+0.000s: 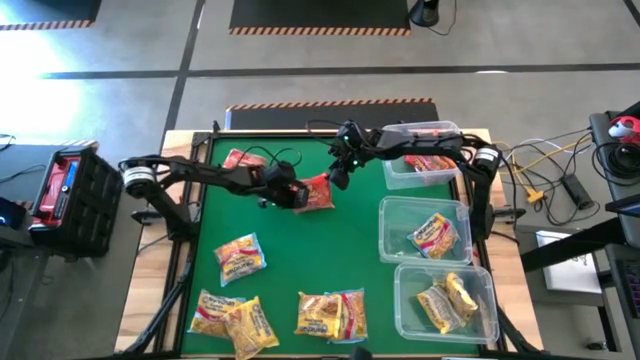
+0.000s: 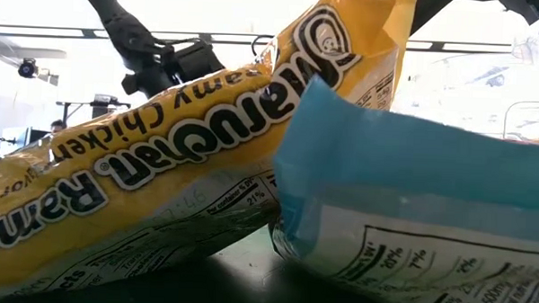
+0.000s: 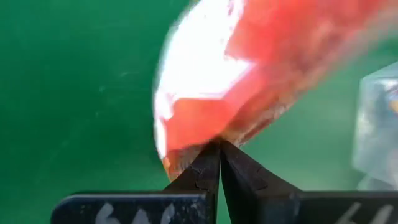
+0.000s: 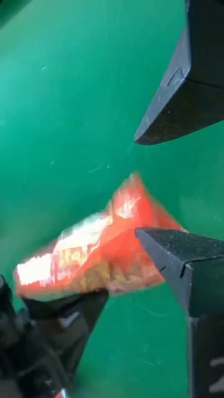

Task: Sort Maruchan noodles
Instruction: Put the top right red noodle pack into the top transparent bin

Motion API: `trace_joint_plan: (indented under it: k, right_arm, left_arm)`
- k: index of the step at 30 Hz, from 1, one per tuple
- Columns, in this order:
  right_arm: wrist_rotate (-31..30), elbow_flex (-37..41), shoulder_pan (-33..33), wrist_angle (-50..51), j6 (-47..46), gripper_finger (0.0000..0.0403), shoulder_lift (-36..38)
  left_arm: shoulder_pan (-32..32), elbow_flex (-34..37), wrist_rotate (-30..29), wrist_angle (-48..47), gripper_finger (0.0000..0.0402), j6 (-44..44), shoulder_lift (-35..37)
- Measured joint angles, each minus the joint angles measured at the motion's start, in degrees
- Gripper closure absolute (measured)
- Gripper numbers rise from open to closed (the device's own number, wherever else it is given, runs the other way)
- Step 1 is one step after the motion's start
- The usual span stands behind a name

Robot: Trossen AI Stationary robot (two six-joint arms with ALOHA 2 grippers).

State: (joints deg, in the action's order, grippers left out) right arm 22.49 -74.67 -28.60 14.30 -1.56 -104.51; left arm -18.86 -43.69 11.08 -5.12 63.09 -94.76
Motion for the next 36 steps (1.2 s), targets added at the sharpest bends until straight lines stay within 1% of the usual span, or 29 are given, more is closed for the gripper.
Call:
trace_joint_plan:
  k: [3,7,9,11,15,19,23,31,36]
  right_arm:
    - [0.2,-0.4,-0.6,0.3,0.0,0.0172,0.0]
    - [0.5,-0.9,-1.3,0.2,0.0,0.0162,0.0]
    - [3.3,-0.9,-1.3,0.4,0.0,0.0159,0.0]
    - [5.8,-0.9,-1.1,0.2,0.3,0.0156,0.0]
    - [6.3,-0.9,-0.9,-0.1,1.9,0.0156,-0.8]
    - [7.8,-1.0,-0.6,-0.5,2.2,0.0156,-3.2]
    - [8.7,-1.1,-0.1,-2.9,2.3,0.0156,-5.8]
    - [10.1,-4.1,0.9,-3.7,3.4,0.0156,-10.1]
    - [14.9,-4.7,2.0,-4.0,5.2,0.0156,-10.9]
  left_arm:
    - [0.1,0.4,-0.7,-2.0,0.0401,-0.2,-1.1]
    - [0.1,0.2,-1.2,-2.3,0.0401,-0.2,-2.0]
    - [0.1,0.2,-1.6,-2.3,0.0401,-0.2,-2.4]
    - [0.2,0.2,-3.3,-2.3,0.0401,0.1,-2.5]
    - [-0.1,0.2,-6.0,-1.9,0.0401,0.5,-2.7]
    - [-0.1,0.2,-7.3,-1.8,0.0401,0.7,-2.9]
    - [-0.1,0.2,-8.2,-1.7,0.0401,0.9,-2.9]
    - [-0.1,0.3,-9.3,-0.9,0.0401,1.7,-3.0]
    - [-0.1,0.3,-9.4,-0.8,0.0401,2.0,-3.0]
